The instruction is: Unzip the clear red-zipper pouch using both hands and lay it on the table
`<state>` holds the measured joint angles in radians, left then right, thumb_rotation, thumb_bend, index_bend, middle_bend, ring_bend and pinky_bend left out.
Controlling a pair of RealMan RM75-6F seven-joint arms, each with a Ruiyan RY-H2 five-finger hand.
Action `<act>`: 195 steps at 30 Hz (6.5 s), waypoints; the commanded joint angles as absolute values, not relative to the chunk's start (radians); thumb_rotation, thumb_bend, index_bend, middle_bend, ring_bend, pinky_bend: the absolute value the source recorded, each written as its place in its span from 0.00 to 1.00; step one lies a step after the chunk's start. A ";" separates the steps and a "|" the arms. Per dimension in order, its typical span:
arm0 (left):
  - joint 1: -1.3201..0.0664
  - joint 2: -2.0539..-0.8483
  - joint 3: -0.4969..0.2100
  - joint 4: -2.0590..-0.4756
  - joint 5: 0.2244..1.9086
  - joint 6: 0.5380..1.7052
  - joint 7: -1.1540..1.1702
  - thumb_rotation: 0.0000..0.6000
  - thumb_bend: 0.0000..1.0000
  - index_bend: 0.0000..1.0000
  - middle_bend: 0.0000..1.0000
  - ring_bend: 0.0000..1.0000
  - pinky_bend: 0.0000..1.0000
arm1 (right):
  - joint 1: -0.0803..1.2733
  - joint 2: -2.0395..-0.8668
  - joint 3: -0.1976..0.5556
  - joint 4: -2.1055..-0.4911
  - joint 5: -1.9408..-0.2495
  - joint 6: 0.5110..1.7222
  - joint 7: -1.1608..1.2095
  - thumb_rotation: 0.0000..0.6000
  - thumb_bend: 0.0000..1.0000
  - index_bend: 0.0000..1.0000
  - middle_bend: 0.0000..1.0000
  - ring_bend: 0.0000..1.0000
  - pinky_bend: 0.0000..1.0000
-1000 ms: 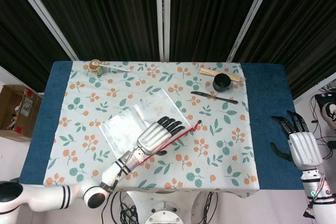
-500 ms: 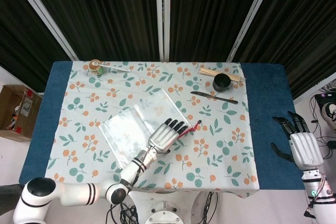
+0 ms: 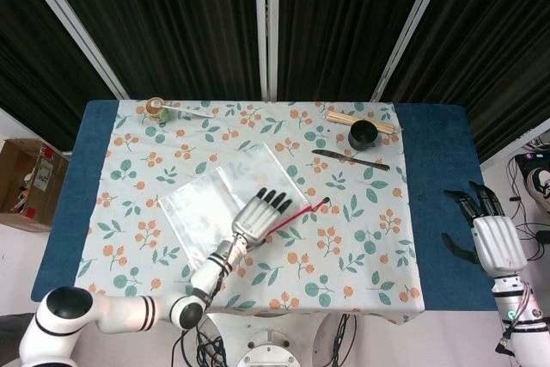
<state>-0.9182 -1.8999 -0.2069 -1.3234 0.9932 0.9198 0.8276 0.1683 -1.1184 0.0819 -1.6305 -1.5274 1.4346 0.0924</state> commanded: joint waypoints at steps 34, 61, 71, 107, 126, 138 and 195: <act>-1.135 -2.015 -0.381 -1.103 0.677 0.823 0.725 1.00 0.29 0.40 0.11 0.11 0.16 | 0.161 -1.104 0.084 -1.648 -1.507 1.431 0.076 1.00 0.19 0.19 0.19 0.02 0.05; -1.295 -2.152 -0.393 -0.856 0.536 0.788 0.843 1.00 0.31 0.49 0.11 0.11 0.16 | 0.166 -1.095 0.090 -1.621 -1.489 1.412 0.119 1.00 0.18 0.19 0.19 0.00 0.05; -1.299 -2.168 -0.401 -0.840 0.524 0.781 0.842 1.00 0.31 0.51 0.12 0.11 0.16 | 0.161 -1.094 0.089 -1.617 -1.485 1.412 0.126 1.00 0.18 0.19 0.19 0.00 0.05; -0.813 -2.028 -0.227 -1.297 1.208 1.602 0.401 1.00 0.45 0.69 0.49 0.39 0.44 | 0.373 -1.061 0.149 -1.764 -1.638 1.257 0.052 1.00 0.18 0.19 0.19 0.00 0.04; -0.655 -2.043 -0.196 -1.317 1.420 1.770 0.397 1.00 0.44 0.73 0.77 0.72 0.76 | 0.850 -1.264 0.345 -1.754 -1.355 0.785 -0.137 1.00 0.18 0.19 0.16 0.00 0.04; -0.601 -2.025 -0.209 -1.361 1.465 1.747 0.370 1.00 0.44 0.73 0.77 0.72 0.76 | 1.052 -1.486 0.381 -1.518 -1.203 0.668 -0.089 1.00 0.27 0.31 0.16 0.00 0.04; -0.410 -2.027 -0.240 -1.306 1.398 1.634 0.188 1.00 0.44 0.73 0.76 0.71 0.76 | 1.109 -1.506 0.395 -1.473 -1.235 0.820 0.119 1.00 0.49 0.93 0.44 0.15 0.10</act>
<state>-0.4165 -2.0272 -0.2447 -1.3148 1.4033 1.6369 0.1939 1.1133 -1.5114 0.3960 -1.4679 -1.2313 0.8144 0.1159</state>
